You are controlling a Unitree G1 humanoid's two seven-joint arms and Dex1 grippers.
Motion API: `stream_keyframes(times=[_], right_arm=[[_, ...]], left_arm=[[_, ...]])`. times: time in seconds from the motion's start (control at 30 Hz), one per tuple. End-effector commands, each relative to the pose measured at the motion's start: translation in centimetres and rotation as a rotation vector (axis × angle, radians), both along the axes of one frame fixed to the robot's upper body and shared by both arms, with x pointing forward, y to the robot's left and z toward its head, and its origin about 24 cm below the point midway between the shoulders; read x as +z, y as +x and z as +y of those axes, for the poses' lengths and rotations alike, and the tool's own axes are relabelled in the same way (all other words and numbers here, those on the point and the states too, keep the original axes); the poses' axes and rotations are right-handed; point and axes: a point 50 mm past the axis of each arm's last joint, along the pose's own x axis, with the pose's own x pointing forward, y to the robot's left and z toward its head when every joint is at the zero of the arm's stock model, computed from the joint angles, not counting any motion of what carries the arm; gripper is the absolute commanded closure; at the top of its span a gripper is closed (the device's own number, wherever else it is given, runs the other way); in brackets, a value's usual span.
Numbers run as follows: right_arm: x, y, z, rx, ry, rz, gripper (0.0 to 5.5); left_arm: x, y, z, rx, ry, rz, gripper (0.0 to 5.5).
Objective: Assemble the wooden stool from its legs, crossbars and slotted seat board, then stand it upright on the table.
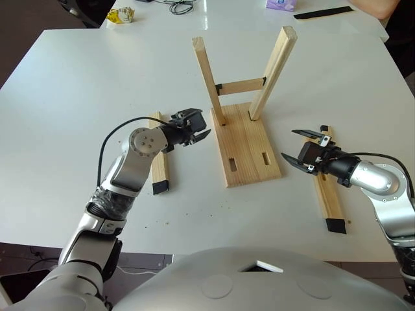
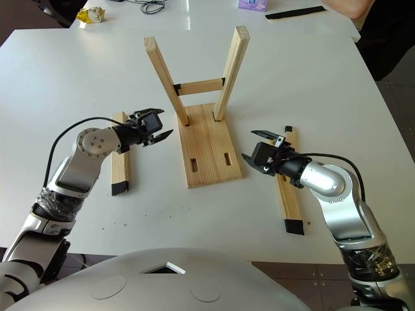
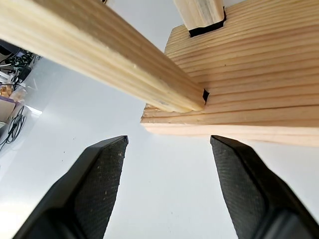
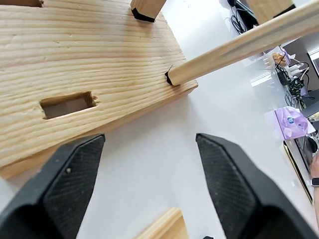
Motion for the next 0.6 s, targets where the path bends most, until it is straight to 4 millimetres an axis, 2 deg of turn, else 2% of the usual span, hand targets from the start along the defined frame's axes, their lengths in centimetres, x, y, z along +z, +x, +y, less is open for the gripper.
stream_keyframes(times=[0.03, 0.2, 0.37, 0.53, 0.6], right_arm=[[-0.6, -0.6, 0.4, 0.04, -0.013, 0.014, 2.1], [-1.8, -1.5, 1.7, 0.13, -0.046, 0.026, 2.1], [-1.7, -1.4, 3.9, 0.179, 0.026, 0.017, 2.1], [-1.3, -1.5, 4.0, 0.085, 0.127, 0.047, 2.1], [-0.5, -0.8, 3.3, -0.003, 0.158, 0.019, 2.1]], left_arm=[[0.7, -0.5, 0.5, 0.035, -0.026, -0.002, 2.42], [1.6, -0.8, -0.4, 0.032, -0.074, -0.003, 2.42], [1.4, -1.2, -0.4, 0.046, -0.084, 0.014, 2.42], [1.4, -0.8, -0.4, 0.032, -0.078, 0.02, 2.42], [1.5, -0.6, -0.4, 0.035, -0.079, 0.016, 2.42]])
